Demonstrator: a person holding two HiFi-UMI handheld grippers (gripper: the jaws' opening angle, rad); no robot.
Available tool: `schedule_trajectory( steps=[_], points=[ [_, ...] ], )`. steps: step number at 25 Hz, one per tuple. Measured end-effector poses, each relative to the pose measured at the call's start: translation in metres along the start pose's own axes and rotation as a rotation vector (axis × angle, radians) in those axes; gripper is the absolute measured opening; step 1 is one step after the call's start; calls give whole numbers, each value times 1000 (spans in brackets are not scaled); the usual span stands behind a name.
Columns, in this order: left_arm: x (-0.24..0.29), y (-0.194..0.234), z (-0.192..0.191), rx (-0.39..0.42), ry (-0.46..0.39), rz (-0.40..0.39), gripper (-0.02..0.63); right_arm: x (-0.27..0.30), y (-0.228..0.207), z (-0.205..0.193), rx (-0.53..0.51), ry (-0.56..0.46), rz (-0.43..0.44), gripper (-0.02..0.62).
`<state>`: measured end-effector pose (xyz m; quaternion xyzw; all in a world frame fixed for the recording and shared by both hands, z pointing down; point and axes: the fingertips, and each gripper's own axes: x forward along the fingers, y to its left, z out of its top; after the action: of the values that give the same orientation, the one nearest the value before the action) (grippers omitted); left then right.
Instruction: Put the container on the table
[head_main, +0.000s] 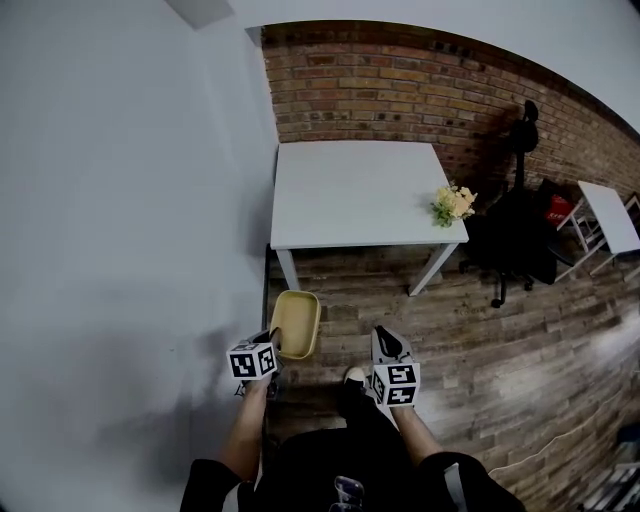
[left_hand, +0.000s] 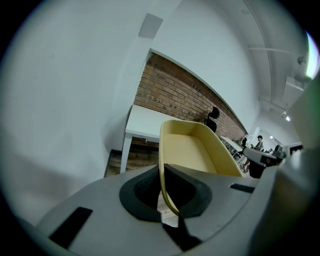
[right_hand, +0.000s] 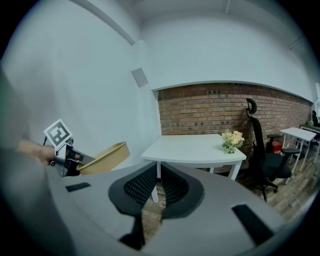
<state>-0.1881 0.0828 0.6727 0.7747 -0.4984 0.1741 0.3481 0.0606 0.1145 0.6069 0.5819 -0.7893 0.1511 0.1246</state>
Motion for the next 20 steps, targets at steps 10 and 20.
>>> schedule_trajectory(
  steps=[10, 20],
  points=[
    [62, 0, 75, -31, -33, 39, 15, 84, -49, 55, -26, -11, 61, 25],
    [123, -4, 142, -44, -43, 83, 15, 156, -100, 95, -38, -9, 113, 25]
  ],
)
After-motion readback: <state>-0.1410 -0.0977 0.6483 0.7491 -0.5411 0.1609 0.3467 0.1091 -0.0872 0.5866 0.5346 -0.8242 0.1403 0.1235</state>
